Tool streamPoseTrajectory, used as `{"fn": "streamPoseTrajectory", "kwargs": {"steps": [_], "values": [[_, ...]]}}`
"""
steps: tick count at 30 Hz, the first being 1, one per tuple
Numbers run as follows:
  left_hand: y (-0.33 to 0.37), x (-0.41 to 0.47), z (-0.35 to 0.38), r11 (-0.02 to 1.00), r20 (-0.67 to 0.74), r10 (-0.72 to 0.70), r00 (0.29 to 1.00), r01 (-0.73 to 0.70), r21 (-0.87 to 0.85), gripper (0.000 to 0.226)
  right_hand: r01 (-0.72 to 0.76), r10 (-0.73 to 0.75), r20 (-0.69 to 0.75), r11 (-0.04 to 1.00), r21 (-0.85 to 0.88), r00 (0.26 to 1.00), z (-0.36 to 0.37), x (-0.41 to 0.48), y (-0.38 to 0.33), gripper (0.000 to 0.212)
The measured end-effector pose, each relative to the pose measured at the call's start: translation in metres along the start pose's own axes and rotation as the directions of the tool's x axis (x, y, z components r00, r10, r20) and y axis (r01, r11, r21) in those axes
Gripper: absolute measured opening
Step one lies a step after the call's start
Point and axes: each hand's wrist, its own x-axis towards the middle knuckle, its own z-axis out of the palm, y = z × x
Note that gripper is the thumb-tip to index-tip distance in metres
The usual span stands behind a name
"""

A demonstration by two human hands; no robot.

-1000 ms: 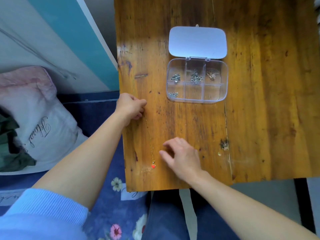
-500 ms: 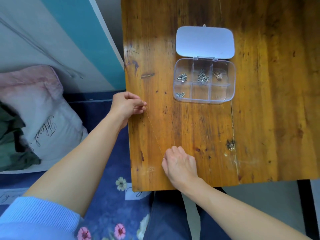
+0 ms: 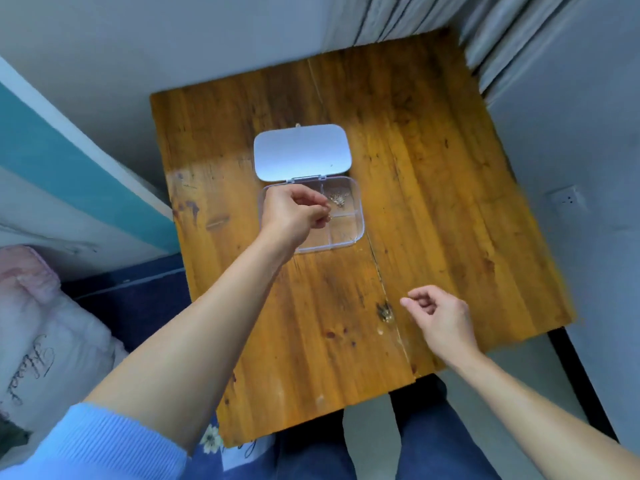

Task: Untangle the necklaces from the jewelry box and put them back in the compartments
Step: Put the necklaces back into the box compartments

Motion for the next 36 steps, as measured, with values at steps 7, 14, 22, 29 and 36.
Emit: {"fn": "streamPoseTrajectory", "kwargs": {"steps": [7,14,22,29,36], "values": [[0.035,0.04,0.138,0.989,0.006,0.055,0.998,-0.055,0.138,0.017,-0.077,0.071,-0.126,0.996,-0.046,0.99,-0.064,0.047,0.058,0.007],[0.042,0.077,0.261,0.933,0.039,0.086,0.996,-0.094,0.346,0.032,-0.077,0.053,-0.147,0.984,-0.159,0.988,-0.115,0.081,0.117,0.008],[0.033,0.108,0.337,0.789,0.117,0.197,0.973,-0.228,0.57,0.021,-0.07,0.06,-0.06,0.981,-0.181,0.996,-0.154,0.112,0.156,0.011],[0.027,0.116,0.322,0.658,0.179,0.309,0.934,-0.345,0.669,0.016,0.018,-0.02,-0.008,0.978,-0.208,1.0,-0.164,0.124,0.149,0.016],[0.03,0.102,0.207,0.806,-0.148,0.319,0.936,-0.186,0.562,0.012,0.218,-0.201,0.117,0.963,-0.157,0.973,-0.109,0.168,0.056,0.014]]}}
